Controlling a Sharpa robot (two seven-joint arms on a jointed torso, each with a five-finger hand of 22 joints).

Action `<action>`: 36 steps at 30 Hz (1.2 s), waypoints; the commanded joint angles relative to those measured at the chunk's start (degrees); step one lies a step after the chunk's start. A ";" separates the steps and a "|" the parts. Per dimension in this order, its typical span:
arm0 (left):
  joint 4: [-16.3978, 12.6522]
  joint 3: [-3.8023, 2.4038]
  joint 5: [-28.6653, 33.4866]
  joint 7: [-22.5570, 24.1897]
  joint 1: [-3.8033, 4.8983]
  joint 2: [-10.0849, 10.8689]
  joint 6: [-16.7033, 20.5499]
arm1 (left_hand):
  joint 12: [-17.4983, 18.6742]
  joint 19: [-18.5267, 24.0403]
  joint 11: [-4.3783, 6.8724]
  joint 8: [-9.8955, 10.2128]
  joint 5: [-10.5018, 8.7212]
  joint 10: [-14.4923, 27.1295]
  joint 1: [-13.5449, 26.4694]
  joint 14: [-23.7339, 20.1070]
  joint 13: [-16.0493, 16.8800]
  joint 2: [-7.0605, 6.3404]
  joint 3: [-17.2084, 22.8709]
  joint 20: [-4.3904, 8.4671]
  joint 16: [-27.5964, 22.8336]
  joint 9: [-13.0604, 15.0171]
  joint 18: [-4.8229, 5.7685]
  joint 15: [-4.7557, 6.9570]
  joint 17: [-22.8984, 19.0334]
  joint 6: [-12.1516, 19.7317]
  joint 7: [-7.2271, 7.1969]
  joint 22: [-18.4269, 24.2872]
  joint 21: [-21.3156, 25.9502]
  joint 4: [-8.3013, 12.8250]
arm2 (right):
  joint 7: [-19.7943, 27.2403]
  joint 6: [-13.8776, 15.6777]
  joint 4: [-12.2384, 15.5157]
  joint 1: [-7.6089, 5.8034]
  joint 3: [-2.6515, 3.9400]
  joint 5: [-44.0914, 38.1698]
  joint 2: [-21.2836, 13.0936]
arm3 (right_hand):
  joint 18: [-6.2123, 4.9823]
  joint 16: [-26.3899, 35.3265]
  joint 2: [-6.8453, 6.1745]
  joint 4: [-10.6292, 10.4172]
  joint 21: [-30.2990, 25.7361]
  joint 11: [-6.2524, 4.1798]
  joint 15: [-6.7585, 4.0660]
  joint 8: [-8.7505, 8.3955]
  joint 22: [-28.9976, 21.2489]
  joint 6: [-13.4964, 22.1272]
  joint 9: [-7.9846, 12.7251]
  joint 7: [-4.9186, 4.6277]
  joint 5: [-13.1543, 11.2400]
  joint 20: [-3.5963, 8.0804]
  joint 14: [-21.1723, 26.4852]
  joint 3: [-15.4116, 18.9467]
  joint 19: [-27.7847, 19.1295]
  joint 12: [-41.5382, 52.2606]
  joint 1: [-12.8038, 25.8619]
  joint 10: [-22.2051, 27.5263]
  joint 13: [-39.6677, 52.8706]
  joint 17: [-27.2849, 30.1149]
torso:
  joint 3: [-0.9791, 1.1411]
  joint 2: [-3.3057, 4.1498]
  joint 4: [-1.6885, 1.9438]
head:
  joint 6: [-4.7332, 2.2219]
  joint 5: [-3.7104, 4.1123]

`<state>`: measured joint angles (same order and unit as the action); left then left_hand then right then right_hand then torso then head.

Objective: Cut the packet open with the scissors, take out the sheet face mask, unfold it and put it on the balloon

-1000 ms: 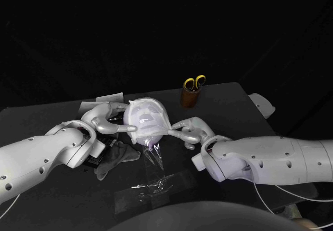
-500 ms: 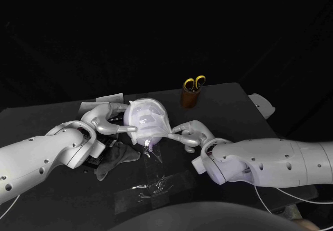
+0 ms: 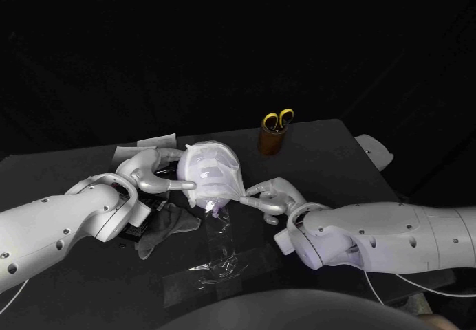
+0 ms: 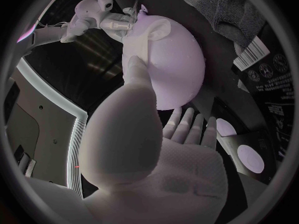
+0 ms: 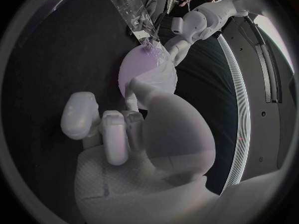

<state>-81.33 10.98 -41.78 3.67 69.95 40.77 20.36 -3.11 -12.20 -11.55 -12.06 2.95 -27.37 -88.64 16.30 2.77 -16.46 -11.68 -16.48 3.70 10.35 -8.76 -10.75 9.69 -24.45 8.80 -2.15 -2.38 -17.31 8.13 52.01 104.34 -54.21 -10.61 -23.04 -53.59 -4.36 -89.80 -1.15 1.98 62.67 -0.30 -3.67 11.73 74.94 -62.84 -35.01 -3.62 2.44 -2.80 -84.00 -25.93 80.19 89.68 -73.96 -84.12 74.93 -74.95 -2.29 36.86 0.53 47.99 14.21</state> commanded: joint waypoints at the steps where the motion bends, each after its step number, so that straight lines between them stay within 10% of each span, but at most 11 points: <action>1: 0.00 0.01 0.05 -0.40 -0.02 -0.09 -0.38 | 0.28 -0.37 -0.10 -0.02 0.31 -0.03 -0.15 0.28 0.02 -0.05 0.13 -0.08 -0.39 0.06 -0.78 -0.10 -0.07 0.01 5.07 -0.06 -0.31 -0.04 | -0.02 -1.14 0.08 0.18 -0.05 0.85 0.09 | -0.89 -0.20 -0.46 0.40 -0.49 -0.33 -0.24 0.40 6.05 -0.23 -0.22 -0.04 0.34 0.39 -6.00 -0.08 -0.22 0.32 0.06 -5.88 15.07 -15.05 | 0.01 0.00 0.01 | -0.04 0.03; 27: 0.01 0.01 0.04 -0.41 -0.02 -0.10 -0.43 | 0.28 -0.37 -0.10 -0.02 0.31 -0.03 -0.15 0.28 0.02 -0.05 0.13 -0.08 -0.39 0.06 -0.78 -0.10 -0.07 0.01 5.07 -0.06 -0.31 -0.04 | -0.60 -5.43 0.12 1.03 -0.12 3.08 0.97 | -1.24 -0.20 -1.37 0.26 -2.68 -0.28 -0.19 0.33 5.41 0.27 -0.13 -0.08 0.33 0.37 -6.00 0.28 -1.09 0.22 1.79 -5.84 15.01 -15.05 | -0.05 -0.05 -0.01 | -0.03 0.02; 32: 0.02 0.01 0.04 -0.41 -0.02 -0.09 -0.43 | 0.28 -0.37 -0.10 -0.02 0.31 -0.03 -0.15 0.28 0.02 -0.05 0.13 -0.08 -0.39 0.06 -0.78 -0.10 -0.07 0.01 5.07 -0.06 -0.31 -0.04 | -0.11 -4.82 -0.11 1.06 -0.12 3.84 0.88 | -2.14 0.21 -4.55 -2.09 -11.20 2.74 2.55 -4.52 2.65 8.80 2.13 -4.17 0.21 -1.02 -5.71 3.80 -4.86 -8.66 6.72 -2.41 10.36 -14.19 | -0.01 -0.01 0.01 | -0.24 -0.10; 36: 0.02 0.01 0.04 -0.42 -0.02 -0.07 -0.44 | 0.29 -0.32 -0.08 0.02 0.31 0.04 -0.19 0.24 0.02 -0.06 0.11 -0.08 -0.44 0.04 -0.77 -0.08 -0.14 0.06 5.04 -0.05 -0.30 -0.03 | -0.32 -5.00 -0.31 1.07 -0.13 4.05 0.80 | -2.44 0.84 -5.94 -2.21 -13.98 4.22 3.55 -6.05 1.65 12.30 2.80 -5.26 0.32 -2.07 -5.22 5.97 -6.24 -11.53 6.83 -1.00 8.78 -12.92 | 0.02 0.00 -0.01 | -0.36 -0.24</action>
<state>-81.28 10.99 -41.78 3.50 69.95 40.80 20.33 -3.11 -12.20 -11.56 -12.06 2.95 -27.37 -88.64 16.30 2.77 -16.46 -11.68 -16.48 3.46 10.34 -8.76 -10.75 9.59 -24.45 8.80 -2.15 -2.38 -17.31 7.73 48.22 104.04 -53.20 -10.73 -19.45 -52.76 -6.21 -89.11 -6.49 -0.24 49.02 3.58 -0.60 5.88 74.94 -51.05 -32.29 -8.69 2.89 -4.95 -84.02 -20.22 74.35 78.50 -67.23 -84.02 74.93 -74.95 -2.31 36.84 0.53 47.72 14.06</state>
